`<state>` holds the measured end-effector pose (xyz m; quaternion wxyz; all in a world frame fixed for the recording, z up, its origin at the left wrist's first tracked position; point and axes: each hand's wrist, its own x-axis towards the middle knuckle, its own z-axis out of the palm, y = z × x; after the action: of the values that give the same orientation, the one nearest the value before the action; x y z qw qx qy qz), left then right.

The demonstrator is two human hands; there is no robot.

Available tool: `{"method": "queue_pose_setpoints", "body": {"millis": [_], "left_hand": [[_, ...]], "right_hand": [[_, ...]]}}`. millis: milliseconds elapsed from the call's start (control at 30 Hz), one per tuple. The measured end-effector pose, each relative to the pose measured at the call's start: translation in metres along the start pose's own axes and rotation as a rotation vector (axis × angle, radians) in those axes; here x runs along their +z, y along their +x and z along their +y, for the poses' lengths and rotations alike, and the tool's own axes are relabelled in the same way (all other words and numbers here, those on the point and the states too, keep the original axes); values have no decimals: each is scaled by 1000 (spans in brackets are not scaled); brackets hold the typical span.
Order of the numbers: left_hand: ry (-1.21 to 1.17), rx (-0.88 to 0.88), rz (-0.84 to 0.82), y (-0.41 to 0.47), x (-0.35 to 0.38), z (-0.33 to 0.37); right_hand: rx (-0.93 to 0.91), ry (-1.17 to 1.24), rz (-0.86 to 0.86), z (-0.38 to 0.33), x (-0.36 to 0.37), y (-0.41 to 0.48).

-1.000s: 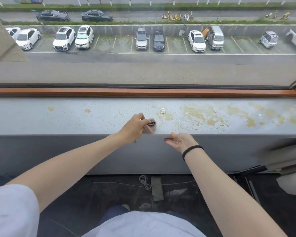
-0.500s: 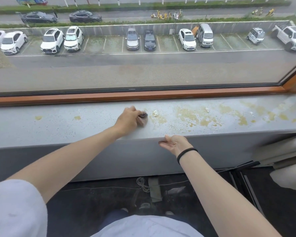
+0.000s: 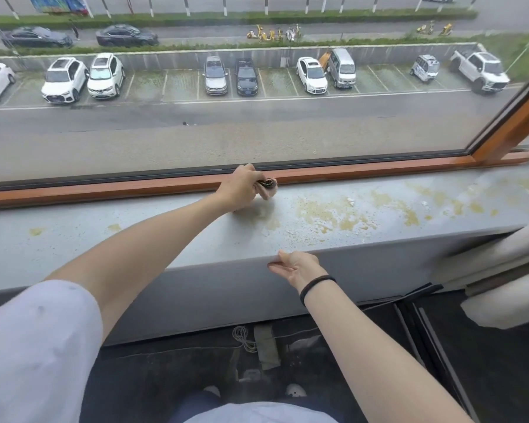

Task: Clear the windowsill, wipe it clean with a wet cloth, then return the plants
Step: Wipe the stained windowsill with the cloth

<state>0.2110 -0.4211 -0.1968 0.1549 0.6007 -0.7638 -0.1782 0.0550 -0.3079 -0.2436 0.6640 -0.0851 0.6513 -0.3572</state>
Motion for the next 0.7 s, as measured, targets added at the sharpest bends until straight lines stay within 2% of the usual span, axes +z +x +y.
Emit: {"method": "queue_pose_setpoints", "body": {"millis": [167, 267, 367, 467, 533, 600, 700], "left_hand": [[169, -25, 18, 7, 22, 2], [160, -19, 56, -2, 36, -1], [106, -18, -48, -11, 37, 2], [-2, 64, -183, -23, 33, 4], [-70, 68, -147, -25, 21, 5], [-146, 20, -31, -15, 4, 4], [-92, -21, -23, -5, -1, 3]], "right_hand": [[11, 6, 26, -1, 0, -3], [13, 17, 20, 0, -1, 1], [13, 47, 13, 0, 0, 5], [2, 26, -28, 2, -4, -2], [41, -68, -150, 1, -20, -11], [98, -101, -275, -8, -47, -17], [84, -18, -215, -28, -82, -15]]}}
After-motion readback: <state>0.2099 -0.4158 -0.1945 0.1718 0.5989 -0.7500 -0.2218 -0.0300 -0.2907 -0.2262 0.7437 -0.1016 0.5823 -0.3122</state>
